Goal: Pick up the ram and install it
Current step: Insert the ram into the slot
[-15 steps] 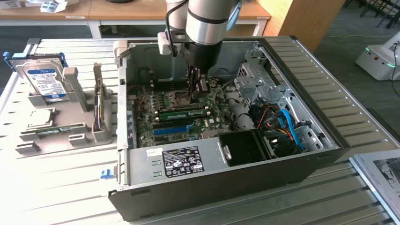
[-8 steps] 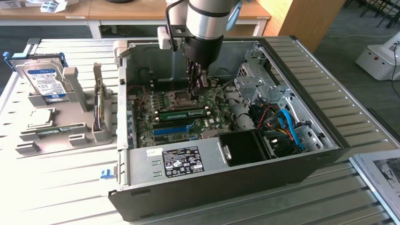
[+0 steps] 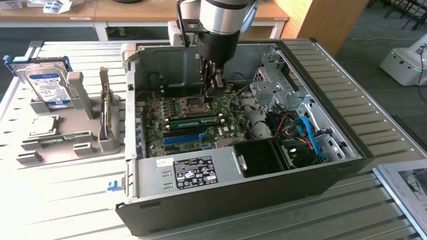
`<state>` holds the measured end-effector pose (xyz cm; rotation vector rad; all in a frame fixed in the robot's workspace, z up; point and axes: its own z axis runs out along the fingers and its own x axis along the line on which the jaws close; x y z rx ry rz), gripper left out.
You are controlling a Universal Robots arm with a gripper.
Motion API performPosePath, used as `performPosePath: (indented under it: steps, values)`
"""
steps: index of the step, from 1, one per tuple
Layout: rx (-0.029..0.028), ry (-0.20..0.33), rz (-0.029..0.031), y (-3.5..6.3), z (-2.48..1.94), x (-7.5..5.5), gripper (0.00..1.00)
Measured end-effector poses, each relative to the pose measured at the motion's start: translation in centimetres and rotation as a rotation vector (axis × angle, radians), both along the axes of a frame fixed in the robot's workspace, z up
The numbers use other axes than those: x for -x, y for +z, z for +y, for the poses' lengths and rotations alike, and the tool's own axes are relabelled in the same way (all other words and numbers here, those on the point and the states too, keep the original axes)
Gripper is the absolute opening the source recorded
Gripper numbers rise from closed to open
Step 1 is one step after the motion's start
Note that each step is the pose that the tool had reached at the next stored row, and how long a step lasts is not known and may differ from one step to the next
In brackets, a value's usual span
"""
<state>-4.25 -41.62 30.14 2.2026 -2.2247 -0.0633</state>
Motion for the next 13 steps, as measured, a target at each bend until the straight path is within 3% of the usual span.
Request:
performPosePath:
  steps: [13]
  values:
    - [-0.0001,0.000,0.0000,1.83,0.00,0.0,0.31]
